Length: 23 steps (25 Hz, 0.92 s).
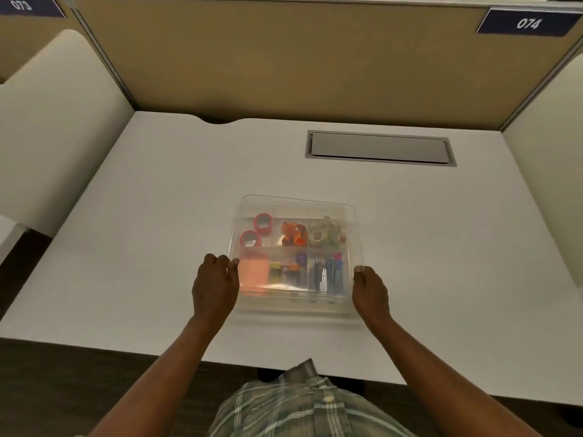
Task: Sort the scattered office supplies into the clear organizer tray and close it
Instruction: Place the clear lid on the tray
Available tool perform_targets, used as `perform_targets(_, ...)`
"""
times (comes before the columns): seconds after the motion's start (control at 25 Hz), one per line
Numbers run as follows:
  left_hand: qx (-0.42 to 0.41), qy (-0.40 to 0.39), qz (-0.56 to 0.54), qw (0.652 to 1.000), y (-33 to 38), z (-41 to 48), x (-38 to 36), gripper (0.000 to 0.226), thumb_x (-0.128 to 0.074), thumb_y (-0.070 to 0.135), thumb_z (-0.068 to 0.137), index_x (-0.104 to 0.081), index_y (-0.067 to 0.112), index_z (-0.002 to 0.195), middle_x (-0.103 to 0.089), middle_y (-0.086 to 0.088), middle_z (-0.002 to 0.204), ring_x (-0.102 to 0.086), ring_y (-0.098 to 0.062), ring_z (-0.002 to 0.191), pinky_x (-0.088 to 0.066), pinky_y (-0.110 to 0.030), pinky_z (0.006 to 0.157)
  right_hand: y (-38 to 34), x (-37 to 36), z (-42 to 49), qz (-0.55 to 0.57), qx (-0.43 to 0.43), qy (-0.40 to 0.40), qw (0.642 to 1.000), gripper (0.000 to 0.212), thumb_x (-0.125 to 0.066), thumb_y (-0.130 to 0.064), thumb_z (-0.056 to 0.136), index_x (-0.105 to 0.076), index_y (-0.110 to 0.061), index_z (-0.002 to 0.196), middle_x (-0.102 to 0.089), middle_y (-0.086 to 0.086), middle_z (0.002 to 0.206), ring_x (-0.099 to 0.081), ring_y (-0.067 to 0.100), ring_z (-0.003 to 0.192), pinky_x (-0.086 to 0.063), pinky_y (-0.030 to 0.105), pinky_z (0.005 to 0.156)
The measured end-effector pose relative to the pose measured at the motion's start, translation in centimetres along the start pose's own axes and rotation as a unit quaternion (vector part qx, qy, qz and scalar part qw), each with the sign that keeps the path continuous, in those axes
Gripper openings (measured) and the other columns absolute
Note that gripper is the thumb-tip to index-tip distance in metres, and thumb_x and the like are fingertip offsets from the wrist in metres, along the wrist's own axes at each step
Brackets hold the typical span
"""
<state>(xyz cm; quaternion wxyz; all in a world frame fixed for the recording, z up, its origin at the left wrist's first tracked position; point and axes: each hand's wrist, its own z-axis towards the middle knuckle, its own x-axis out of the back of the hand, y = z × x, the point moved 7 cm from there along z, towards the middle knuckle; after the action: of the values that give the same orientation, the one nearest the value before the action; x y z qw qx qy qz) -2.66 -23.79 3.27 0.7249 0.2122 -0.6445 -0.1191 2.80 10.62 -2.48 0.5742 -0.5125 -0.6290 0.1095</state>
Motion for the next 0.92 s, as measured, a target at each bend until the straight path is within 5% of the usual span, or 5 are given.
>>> perform_targets(0.36, -0.014, -0.065, 0.08, 0.995, -3.4, 1.1, -2.1, 0.025, -0.051, 0.031, 0.097, -0.057, 0.007, 0.092, -0.055, -0.011, 0.087, -0.059, -0.03, 0.068, -0.047, -0.035, 0.053, -0.5, -2.2, 0.9, -0.065, 0.019, 0.015, 0.998, 0.033, -0.031, -0.033, 0.105, -0.044, -0.026, 0.075, -0.058, 0.007, 0.078, -0.059, 0.031, 0.08, -0.039, 0.034, 0.066)
perform_targets(0.48, 0.018, -0.091, 0.022, 0.995, -4.0, 2.2, -2.8, 0.022, -0.054, 0.029, 0.097, -0.058, 0.009, 0.105, -0.057, -0.009, 0.097, -0.062, -0.03, 0.076, -0.046, -0.034, 0.063, 0.0, -2.4, 0.8, -0.036, 0.007, 0.009, 0.999, 0.03, -0.035, -0.033, 0.105, -0.06, -0.019, 0.099, -0.066, 0.008, 0.096, -0.062, 0.031, 0.097, -0.048, 0.039, 0.078)
perform_targets(0.6, 0.06, -0.103, -0.063, 0.991, -4.2, 3.7, -3.7, 0.023, -0.058, 0.025, 0.096, -0.061, 0.008, 0.111, -0.065, -0.011, 0.095, -0.063, -0.027, 0.085, -0.043, -0.031, 0.073, 0.0, -2.2, 0.5, 0.002, -0.008, 0.006, 1.0, 0.034, -0.039, -0.031, 0.104, -0.055, -0.02, 0.133, -0.064, 0.006, 0.124, -0.058, 0.027, 0.115, -0.047, 0.042, 0.096)
perform_targets(0.92, 0.229, -0.156, -0.213, 0.937, -5.4, 6.1, -5.9, 0.015, -0.058, 0.024, 0.088, -0.063, 0.015, 0.098, -0.067, -0.003, 0.089, -0.065, -0.029, 0.087, -0.054, -0.041, 0.079, -0.9, -1.8, 1.3, 0.088, -0.098, -0.026, 0.991, 0.025, -0.046, -0.027, 0.099, -0.058, -0.025, 0.121, -0.063, -0.002, 0.113, -0.058, 0.018, 0.101, -0.048, 0.036, 0.087)
